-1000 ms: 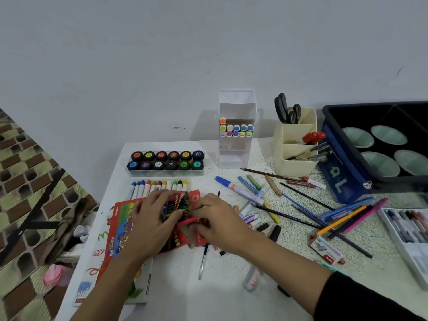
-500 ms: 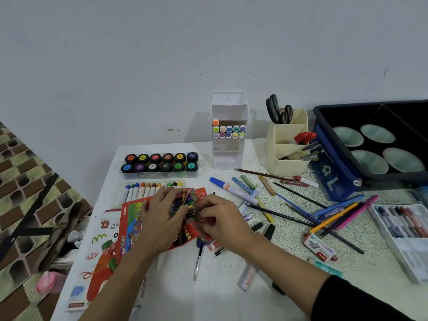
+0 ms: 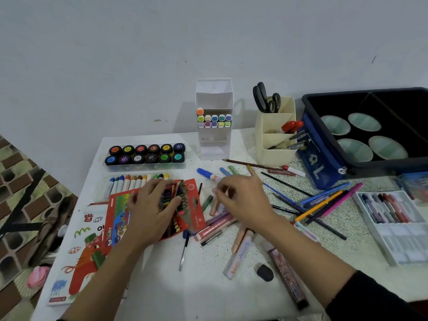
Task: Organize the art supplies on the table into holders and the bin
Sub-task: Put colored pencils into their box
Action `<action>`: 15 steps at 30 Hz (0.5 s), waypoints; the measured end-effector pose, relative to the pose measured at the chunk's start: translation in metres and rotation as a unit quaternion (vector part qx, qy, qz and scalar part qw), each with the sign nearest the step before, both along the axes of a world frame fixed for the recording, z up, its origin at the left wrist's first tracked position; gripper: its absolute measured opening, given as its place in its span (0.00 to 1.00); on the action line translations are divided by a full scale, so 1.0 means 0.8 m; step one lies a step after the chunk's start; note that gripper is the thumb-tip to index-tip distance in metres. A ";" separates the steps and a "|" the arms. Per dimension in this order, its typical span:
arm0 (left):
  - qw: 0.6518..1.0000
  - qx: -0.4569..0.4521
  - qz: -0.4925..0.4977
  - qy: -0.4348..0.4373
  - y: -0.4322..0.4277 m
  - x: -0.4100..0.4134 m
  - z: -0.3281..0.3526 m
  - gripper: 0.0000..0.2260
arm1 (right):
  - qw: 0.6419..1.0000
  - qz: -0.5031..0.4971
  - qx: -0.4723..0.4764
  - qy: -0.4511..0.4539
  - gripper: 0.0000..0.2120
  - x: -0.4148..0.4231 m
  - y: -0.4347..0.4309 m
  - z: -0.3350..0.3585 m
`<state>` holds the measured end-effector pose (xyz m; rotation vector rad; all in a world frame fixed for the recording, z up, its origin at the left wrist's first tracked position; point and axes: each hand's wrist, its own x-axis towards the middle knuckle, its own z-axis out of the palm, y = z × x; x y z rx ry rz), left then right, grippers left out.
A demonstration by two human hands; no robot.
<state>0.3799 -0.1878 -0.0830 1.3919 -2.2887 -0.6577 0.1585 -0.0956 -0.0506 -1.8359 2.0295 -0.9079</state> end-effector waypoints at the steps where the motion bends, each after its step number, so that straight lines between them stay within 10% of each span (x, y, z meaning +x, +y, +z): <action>1: 1.000 -0.006 0.001 -0.002 0.000 -0.002 -0.002 0.18 | 0.999 -0.032 -0.004 0.038 0.06 -0.016 0.008 0.001; 15: 1.000 -0.011 0.017 -0.019 0.002 -0.032 -0.002 0.25 | 0.985 -0.051 0.086 0.140 0.06 -0.067 0.045 -0.010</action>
